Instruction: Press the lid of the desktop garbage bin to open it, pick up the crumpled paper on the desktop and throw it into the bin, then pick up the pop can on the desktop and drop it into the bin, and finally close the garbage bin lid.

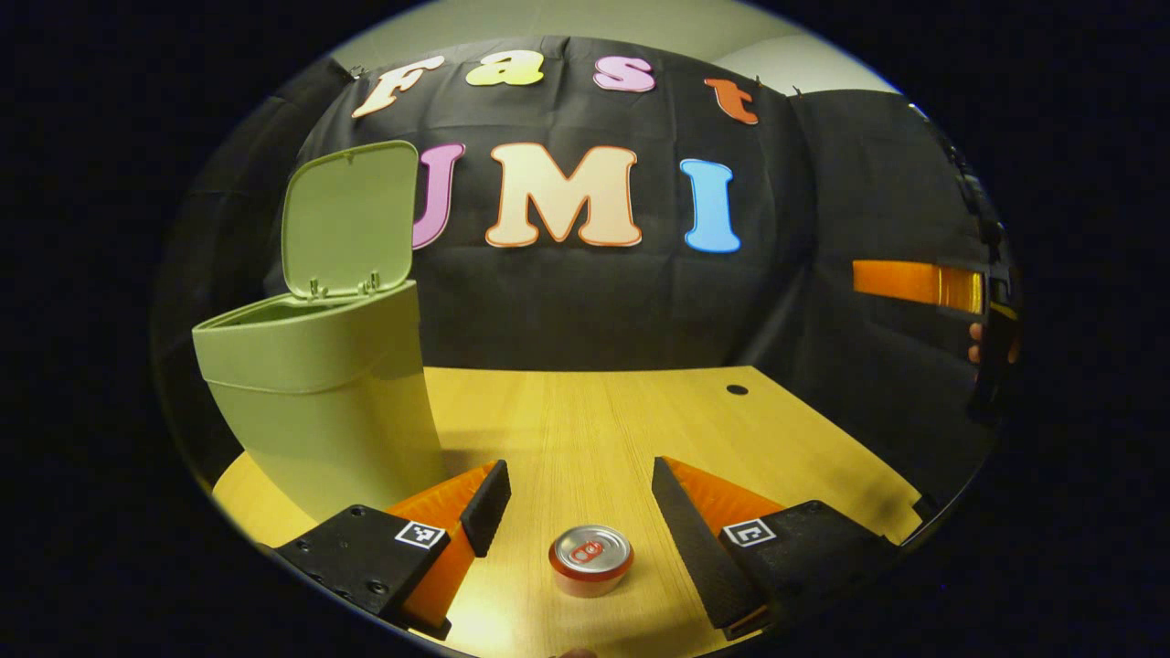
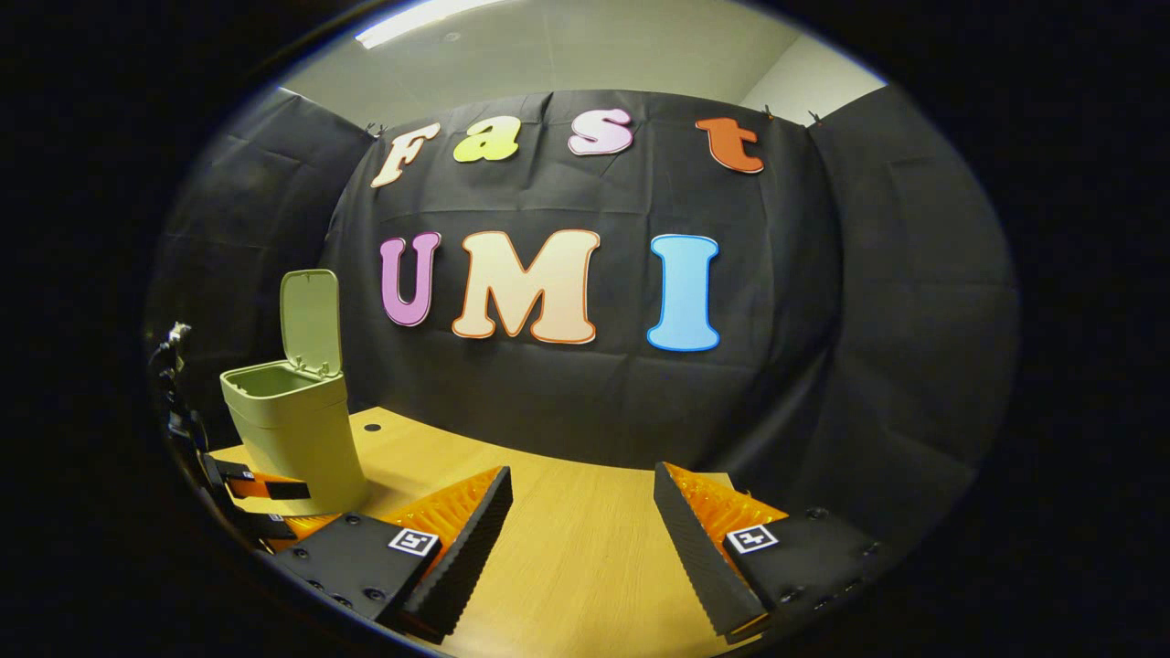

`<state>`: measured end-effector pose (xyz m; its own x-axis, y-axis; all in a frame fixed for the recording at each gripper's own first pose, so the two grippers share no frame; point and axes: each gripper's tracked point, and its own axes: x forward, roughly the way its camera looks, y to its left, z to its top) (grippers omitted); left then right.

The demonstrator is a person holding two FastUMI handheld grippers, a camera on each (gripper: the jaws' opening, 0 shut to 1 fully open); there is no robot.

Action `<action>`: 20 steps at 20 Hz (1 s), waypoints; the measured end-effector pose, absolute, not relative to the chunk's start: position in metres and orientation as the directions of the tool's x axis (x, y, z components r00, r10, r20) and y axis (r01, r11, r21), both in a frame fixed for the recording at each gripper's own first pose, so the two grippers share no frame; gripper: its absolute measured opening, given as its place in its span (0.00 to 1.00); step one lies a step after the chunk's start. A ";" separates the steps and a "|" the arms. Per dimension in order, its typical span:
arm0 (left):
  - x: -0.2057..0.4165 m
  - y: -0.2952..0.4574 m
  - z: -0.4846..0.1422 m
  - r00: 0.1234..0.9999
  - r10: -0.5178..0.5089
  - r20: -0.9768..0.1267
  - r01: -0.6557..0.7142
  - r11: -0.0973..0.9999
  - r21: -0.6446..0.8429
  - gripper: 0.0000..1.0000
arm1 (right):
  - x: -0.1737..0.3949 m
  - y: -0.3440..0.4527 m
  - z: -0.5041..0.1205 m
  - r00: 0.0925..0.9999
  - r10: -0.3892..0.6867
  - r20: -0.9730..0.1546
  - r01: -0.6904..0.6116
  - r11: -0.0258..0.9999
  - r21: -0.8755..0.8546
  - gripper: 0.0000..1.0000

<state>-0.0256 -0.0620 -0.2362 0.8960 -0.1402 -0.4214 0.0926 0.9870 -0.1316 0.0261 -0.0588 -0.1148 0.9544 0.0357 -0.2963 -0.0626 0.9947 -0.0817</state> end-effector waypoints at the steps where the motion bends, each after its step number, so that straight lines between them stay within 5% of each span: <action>1: -0.028 -0.065 -0.244 0.889 -0.141 -0.435 0.092 0.987 -0.132 0.94 | 0.025 -0.062 -0.116 0.953 0.033 -0.301 -0.060 0.995 -0.081 0.98; 15: -0.050 -0.067 -0.328 0.790 -0.085 -0.608 0.024 0.994 -0.108 0.94 | 0.017 -0.078 -0.136 0.939 0.055 -0.341 -0.086 0.993 -0.078 0.98; 17: -0.050 -0.066 -0.325 0.790 -0.072 -0.609 0.009 0.994 -0.106 0.77 | 0.017 -0.078 -0.136 0.939 0.064 -0.338 -0.093 0.993 -0.069 0.98; 20: -0.043 -0.063 -0.304 0.814 -0.043 -0.579 -0.008 0.996 -0.085 0.77 | 0.015 -0.072 -0.134 0.938 0.102 -0.331 -0.113 0.993 -0.014 1.00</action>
